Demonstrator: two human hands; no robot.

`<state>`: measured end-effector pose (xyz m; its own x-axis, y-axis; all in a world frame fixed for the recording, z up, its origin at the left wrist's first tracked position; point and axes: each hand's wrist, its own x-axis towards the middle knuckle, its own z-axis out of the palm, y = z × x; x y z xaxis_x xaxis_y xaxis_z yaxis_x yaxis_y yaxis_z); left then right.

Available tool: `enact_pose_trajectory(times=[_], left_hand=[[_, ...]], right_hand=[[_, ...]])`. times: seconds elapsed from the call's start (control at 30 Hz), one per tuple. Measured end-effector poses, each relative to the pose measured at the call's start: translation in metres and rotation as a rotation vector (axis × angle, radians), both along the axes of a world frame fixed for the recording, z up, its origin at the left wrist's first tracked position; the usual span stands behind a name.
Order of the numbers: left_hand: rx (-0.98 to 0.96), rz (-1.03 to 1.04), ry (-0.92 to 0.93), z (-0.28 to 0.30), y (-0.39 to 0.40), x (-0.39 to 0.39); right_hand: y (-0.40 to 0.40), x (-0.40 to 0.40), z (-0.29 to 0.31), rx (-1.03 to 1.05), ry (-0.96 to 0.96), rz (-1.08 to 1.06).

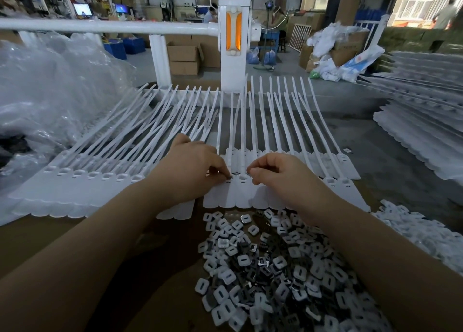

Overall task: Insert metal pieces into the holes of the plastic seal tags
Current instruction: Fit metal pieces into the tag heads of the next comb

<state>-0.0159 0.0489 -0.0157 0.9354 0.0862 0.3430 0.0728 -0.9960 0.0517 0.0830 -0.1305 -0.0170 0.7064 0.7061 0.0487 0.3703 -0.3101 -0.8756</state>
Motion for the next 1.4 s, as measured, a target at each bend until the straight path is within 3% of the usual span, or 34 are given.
enact_pose_trajectory(times=[0.23,0.33,0.47,0.6,0.77,0.87,0.97,1.07,1.23,1.4], left_hand=[[-0.046,-0.095,-0.074,-0.001,0.002,-0.002],[-0.262,-0.215,-0.054,0.004,-0.008,-0.003],[-0.554,-0.301,0.169,0.009,-0.024,-0.005],[-0.552,-0.275,0.301,0.011,-0.030,-0.004],[-0.471,-0.282,0.339,0.010,-0.034,-0.005],[-0.531,-0.280,0.269,0.009,-0.037,-0.005],[-0.808,-0.185,0.106,0.011,-0.029,-0.003],[-0.942,-0.109,0.031,0.011,-0.020,-0.002],[-0.927,0.022,-0.036,0.006,-0.015,0.001],[-0.759,0.167,-0.050,0.002,-0.009,0.005]], right_hand=[[-0.001,0.001,-0.001,-0.008,-0.001,-0.002],[-0.001,0.002,-0.001,-0.006,0.004,-0.006],[-0.001,0.003,-0.002,-0.013,-0.007,0.004],[0.000,0.005,-0.002,-0.021,-0.009,0.003],[0.001,0.004,-0.001,-0.021,-0.005,0.007],[-0.001,0.003,0.000,-0.016,-0.005,0.009],[-0.002,0.002,0.002,-0.008,-0.012,0.018],[-0.002,0.001,0.002,-0.007,-0.015,0.029],[-0.002,0.000,0.002,-0.012,-0.030,0.041],[-0.002,0.000,0.002,-0.017,-0.035,0.037]])
